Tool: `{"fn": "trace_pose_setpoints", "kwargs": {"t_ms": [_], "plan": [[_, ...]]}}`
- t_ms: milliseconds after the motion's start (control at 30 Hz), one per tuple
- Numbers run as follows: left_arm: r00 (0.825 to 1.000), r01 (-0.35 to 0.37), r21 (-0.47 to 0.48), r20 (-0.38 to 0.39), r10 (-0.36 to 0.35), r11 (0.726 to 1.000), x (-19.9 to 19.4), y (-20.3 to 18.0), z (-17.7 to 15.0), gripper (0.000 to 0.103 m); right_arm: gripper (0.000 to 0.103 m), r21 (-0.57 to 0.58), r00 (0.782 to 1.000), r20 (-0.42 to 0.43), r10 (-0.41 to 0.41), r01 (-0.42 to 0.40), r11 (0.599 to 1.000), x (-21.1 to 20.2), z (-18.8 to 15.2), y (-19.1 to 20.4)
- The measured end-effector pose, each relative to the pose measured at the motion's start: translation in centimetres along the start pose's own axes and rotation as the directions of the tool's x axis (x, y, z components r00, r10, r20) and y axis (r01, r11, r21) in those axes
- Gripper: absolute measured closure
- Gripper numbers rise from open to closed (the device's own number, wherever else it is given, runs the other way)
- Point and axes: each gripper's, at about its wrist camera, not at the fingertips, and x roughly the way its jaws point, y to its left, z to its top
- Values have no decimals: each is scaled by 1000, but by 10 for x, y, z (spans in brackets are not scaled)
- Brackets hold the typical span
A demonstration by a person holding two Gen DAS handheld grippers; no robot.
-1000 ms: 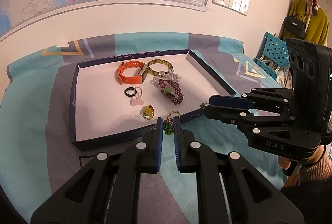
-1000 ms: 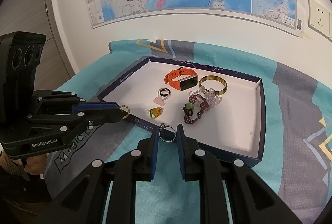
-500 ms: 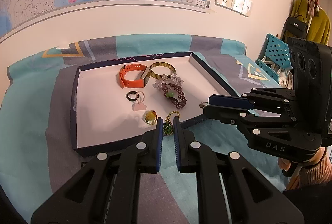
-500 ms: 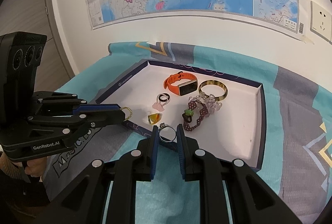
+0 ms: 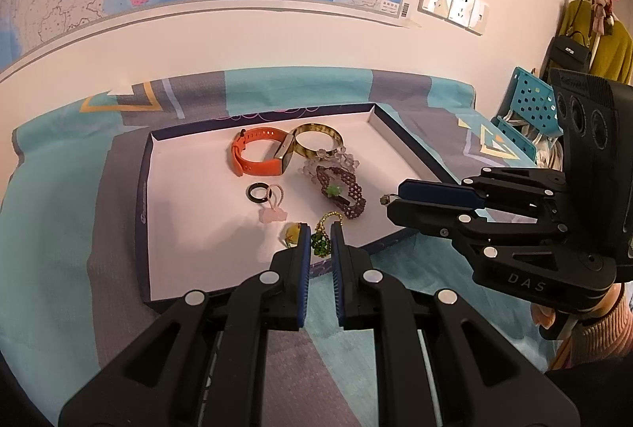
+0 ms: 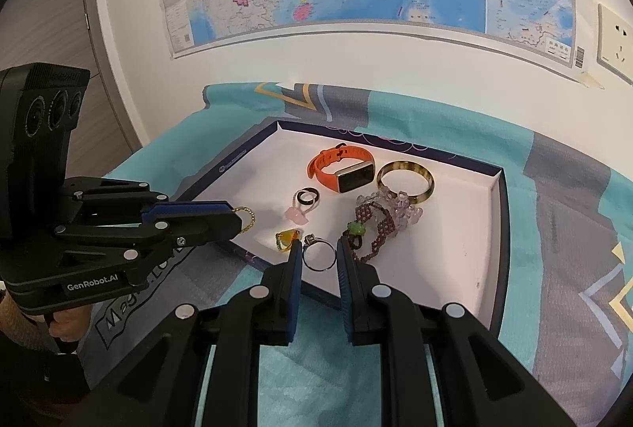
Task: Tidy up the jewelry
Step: 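Carry the gold ring and silver ring over the box lid with both tools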
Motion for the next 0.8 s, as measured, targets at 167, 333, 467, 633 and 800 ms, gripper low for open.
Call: {"fn": "trace_pose_setpoints", "kwargs": {"t_ms": [167,333,467,633,800], "plan": [[1000,-5,-3,-4,5,1000,5,2,2,92,87,0,1000,-3,-1,1,1000,5,5,-2],[1000,-8,-4,-7,8,1000,7,3,3,92,87,-1,1000,-8,0,0,1000,10,7,-3],[1000,-10,-6,-10,10,1000,11,4,5,92,87,-1,1000,-12,0,0,1000,13,7,-4],[1000,-11,-5,-12,11,1000,13,5,6,92,87,1,1000,-14,-2,2,1000,16,6,-5],[1000,-13,-5,-12,13,1000,15,5,7,92,87,2,1000,-16,-3,3,1000,18,7,-5]]}}
